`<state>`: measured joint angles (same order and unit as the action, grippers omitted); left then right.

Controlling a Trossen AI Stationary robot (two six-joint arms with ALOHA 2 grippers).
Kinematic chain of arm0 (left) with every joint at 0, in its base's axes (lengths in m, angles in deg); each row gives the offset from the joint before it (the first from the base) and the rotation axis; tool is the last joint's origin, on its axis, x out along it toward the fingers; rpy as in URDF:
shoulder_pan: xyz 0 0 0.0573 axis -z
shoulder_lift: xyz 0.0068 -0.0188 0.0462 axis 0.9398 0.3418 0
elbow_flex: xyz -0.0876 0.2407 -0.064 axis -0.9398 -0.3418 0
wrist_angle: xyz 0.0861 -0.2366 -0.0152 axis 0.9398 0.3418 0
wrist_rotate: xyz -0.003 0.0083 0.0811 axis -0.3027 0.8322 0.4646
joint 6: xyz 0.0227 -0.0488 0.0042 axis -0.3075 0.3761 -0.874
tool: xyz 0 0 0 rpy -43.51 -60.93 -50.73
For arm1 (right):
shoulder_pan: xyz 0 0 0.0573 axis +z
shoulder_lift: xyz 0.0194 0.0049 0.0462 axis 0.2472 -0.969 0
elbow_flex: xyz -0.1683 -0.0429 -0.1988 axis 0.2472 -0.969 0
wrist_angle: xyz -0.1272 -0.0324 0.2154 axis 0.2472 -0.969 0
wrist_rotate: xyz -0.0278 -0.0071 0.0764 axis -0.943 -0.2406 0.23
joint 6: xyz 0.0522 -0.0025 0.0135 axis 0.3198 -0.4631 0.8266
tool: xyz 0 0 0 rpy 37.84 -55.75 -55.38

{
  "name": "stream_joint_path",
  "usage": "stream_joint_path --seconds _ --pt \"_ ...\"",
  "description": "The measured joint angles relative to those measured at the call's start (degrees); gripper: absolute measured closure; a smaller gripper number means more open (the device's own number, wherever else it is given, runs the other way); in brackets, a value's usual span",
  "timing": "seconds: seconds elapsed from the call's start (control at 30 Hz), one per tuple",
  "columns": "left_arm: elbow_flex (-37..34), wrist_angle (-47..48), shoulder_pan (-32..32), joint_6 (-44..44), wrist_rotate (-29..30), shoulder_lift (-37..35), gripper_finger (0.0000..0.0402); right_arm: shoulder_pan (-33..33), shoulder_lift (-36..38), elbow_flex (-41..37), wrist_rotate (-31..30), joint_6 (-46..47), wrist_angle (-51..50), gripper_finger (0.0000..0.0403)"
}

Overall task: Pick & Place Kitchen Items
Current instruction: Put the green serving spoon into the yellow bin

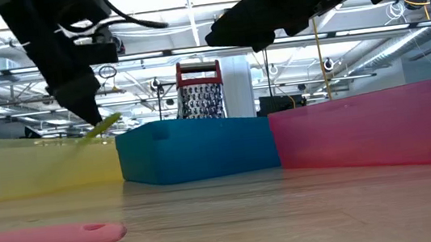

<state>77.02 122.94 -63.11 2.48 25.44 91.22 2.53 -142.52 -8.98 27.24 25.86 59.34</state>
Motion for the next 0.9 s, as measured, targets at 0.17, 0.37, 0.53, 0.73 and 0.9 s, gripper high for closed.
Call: stream_joint_path --seconds 0.17,0.37,0.53,0.73,0.9 --pt "0.0 0.21 -3.05 -1.9 -3.75 0.0 0.0388 0.02 0.0 0.0 -0.01 0.0 0.0 0.0273" --pt "0.28 5.37 -3.06 -9.01 -13.77 -0.5 0.0385 0.0 0.0 0.0 0.0 0.0 -0.02 0.0273" --pt "0.39 15.11 -3.28 -7.86 -14.92 -0.48 0.0385 0.0 0.0 0.0 0.0 0.0 -0.02 0.0273" --pt "0.39 16.55 -3.65 -7.52 -18.9 -0.5 0.0361 0.01 0.0 0.0 0.0 0.0 0.0 0.0273" --pt "0.39 16.5 -3.67 -8.33 -17.41 -0.5 0.0307 0.02 0.0 0.0 0.0 0.0 0.0 0.0273"
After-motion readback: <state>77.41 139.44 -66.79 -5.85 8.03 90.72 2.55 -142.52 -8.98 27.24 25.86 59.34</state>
